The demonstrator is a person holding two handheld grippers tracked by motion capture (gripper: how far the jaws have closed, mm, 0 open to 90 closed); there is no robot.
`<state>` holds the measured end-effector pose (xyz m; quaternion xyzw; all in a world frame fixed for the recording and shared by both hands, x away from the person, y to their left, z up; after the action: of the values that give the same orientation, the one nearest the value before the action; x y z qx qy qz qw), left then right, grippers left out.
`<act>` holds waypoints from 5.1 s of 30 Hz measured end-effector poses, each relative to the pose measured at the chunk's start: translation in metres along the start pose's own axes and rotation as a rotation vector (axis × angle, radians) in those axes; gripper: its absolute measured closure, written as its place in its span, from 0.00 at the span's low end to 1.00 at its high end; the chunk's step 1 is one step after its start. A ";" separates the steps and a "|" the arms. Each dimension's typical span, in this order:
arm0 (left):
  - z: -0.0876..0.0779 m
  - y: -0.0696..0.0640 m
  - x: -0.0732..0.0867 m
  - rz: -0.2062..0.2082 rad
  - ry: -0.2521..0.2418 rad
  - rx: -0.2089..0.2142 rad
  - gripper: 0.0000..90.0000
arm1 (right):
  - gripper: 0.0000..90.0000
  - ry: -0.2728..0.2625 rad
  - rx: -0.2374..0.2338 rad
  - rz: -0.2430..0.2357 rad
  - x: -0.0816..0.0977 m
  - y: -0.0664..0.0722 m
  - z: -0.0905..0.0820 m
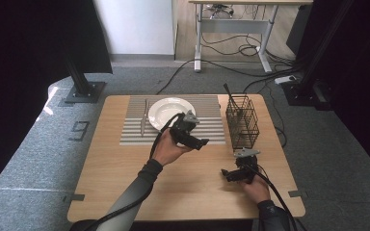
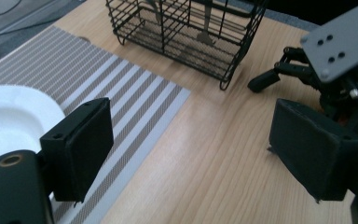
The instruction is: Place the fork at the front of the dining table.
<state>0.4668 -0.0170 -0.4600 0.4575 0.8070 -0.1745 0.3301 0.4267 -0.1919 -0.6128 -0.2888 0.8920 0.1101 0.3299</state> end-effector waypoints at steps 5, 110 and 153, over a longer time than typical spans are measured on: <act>0.005 -0.004 -0.017 0.020 -0.002 0.005 0.15 | 0.00 -0.001 -0.001 0.000 0.000 0.000 0.000; -0.060 -0.006 -0.129 0.070 -0.101 0.039 0.96 | 0.00 0.003 -0.002 0.004 0.000 0.001 0.000; -0.022 -0.010 -0.010 0.037 0.038 0.125 0.96 | 0.51 -0.154 -0.141 -0.116 -0.087 0.052 -0.019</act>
<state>0.4535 -0.0157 -0.4380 0.4954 0.7920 -0.2094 0.2888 0.4394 -0.1185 -0.5416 -0.3531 0.8358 0.1751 0.3822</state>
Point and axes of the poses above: each handheld gripper's, and its own axes: z roughly forward along the jaws, x roughly out of its underside, y roughly to its left, the point moved 8 cm from there along z, roughly forward along the jaws, and after that the axes turned 5 degrees about y, right-handed, at the moved point
